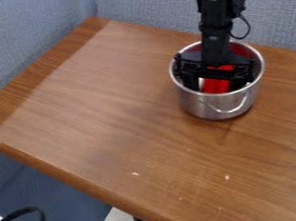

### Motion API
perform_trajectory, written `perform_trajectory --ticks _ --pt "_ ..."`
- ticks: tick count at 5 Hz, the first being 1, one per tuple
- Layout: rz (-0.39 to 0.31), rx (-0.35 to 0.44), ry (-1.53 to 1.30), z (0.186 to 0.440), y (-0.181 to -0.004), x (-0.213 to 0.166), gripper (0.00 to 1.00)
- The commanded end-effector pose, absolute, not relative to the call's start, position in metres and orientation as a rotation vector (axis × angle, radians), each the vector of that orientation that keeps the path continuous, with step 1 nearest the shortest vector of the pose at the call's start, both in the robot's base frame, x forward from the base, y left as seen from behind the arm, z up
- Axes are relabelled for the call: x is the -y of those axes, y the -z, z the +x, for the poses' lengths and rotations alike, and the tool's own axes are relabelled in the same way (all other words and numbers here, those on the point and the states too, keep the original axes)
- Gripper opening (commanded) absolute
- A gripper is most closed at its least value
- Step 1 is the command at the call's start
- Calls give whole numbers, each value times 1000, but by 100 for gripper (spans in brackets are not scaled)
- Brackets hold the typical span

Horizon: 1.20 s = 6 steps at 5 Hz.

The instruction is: Put the red object in the metal pot

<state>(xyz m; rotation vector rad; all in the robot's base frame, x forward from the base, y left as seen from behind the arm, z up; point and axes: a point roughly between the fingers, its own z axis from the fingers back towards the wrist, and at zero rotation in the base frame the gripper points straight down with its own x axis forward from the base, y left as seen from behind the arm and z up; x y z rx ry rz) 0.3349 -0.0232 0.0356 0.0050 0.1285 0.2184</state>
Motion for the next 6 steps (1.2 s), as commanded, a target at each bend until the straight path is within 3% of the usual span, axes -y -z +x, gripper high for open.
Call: perform_trajectory --ticks 1,3,4,6 --pt "-14 -66 -237 339 -60 23 100" --pt "-20 -53 -288 347 -62 -10 100" --pt "-30 -52 -231 352 -62 -15 0" --pt "-38 -58 -85 361 -60 -19 0"
